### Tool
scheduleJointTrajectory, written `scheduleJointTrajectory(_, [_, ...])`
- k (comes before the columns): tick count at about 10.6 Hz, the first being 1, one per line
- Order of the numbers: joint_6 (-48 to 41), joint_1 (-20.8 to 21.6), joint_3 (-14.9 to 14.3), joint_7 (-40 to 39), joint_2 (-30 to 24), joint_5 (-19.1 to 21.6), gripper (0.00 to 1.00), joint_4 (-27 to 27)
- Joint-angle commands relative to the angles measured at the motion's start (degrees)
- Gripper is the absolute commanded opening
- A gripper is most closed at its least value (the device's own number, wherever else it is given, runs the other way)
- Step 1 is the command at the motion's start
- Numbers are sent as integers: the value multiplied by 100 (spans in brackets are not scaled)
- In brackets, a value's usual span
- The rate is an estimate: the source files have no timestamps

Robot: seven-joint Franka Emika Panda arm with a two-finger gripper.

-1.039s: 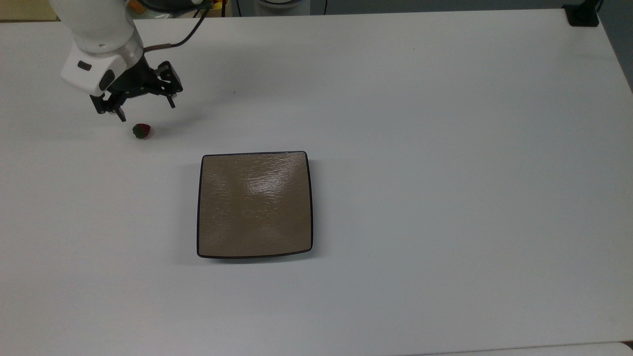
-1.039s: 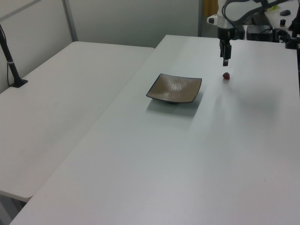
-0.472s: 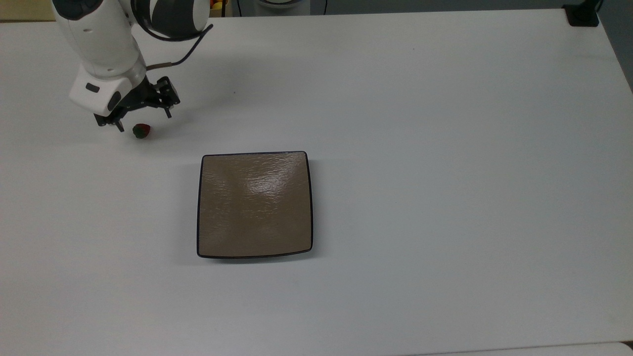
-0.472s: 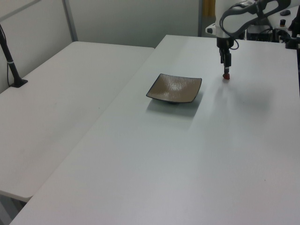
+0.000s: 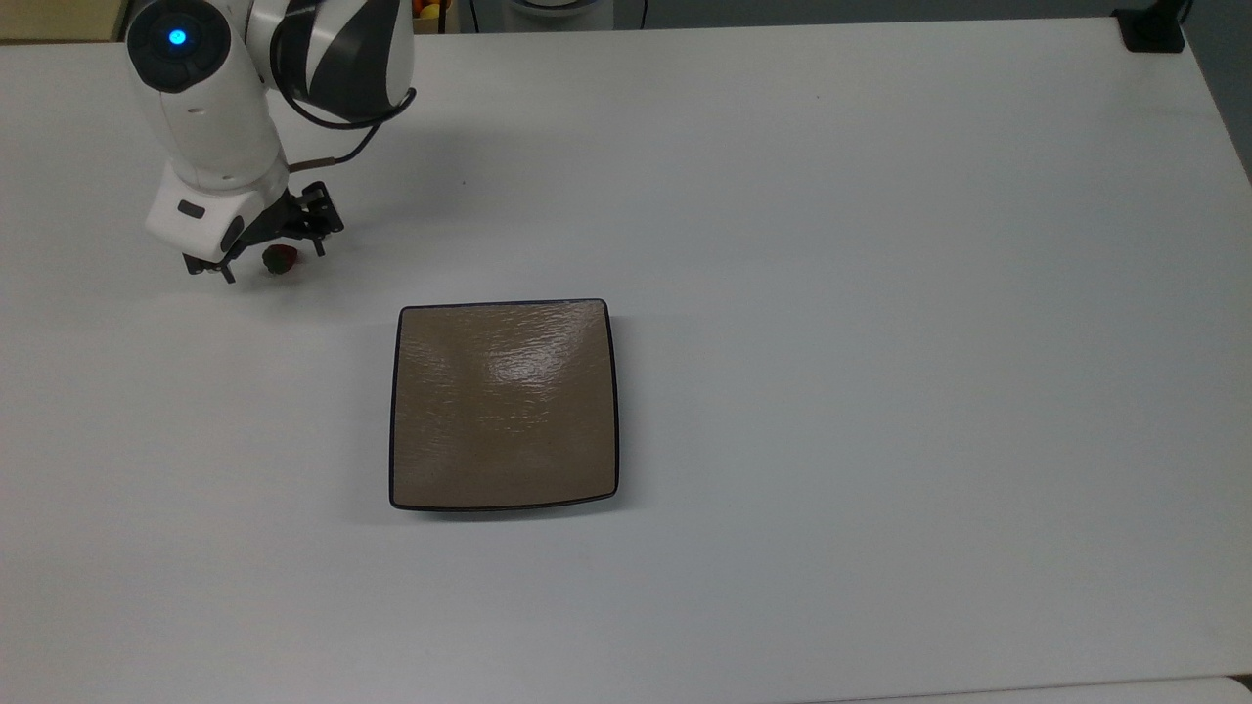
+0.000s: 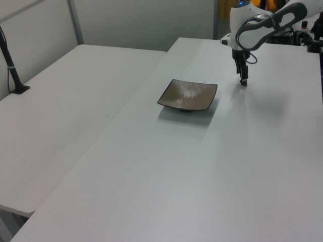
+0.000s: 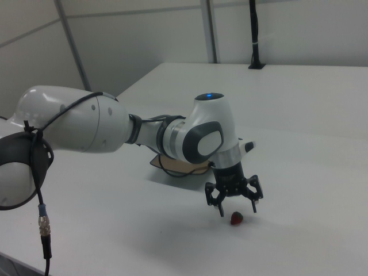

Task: Strawberries on a ceramic plate
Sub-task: 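Close the gripper on the red strawberry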

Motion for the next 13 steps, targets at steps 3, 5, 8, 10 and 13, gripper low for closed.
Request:
scheduleJointTrajectory(3, [162, -2, -33, -103, -49, -280, 71, -184])
scheduleJointTrajectory(5, [162, -2, -33, -103, -49, -271, 54, -219])
scheduleJointTrajectory(8, [118, -11, -33, -103, -49, -271, 31, -228])
scheduleJointTrajectory(10, [74, -2, -33, -68, -75, -271, 23, -211])
scheduleJointTrajectory(13, [-31, -2, -33, 11, -198, -219, 23, -158])
